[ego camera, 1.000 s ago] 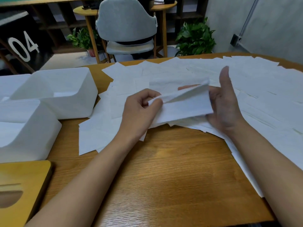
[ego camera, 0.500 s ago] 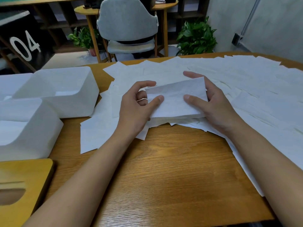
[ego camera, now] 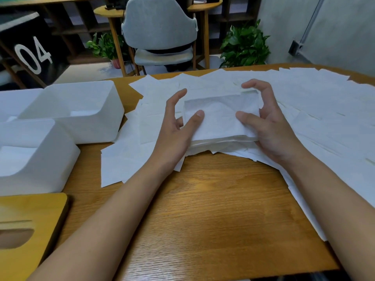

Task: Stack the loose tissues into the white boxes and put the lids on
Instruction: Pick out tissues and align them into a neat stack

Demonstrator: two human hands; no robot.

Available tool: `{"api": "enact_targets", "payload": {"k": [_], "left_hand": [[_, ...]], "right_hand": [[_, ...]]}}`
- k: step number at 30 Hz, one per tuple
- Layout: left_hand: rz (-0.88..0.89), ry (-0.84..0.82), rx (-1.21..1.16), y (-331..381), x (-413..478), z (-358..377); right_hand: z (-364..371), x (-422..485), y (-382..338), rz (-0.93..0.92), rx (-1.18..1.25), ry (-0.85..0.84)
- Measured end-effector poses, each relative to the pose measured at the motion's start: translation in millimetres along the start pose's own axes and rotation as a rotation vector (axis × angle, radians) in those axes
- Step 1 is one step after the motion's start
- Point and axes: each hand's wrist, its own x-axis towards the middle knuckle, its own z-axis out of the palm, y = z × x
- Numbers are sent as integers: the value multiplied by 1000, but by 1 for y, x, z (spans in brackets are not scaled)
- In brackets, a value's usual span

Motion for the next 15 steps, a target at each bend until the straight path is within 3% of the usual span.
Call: {"api": "enact_targets", "payload": {"k": [4,10,15], "left_hand": [[41,27,0,-2,-2,4],[143,-24,101,0,0,17],[432,58,539,-2,0,39]], "right_hand": [[-12,0,-6,29,-218,-75],[-30,-4,-16,57,-300,-87],[-73,-10,-21,37,-364,21]]}}
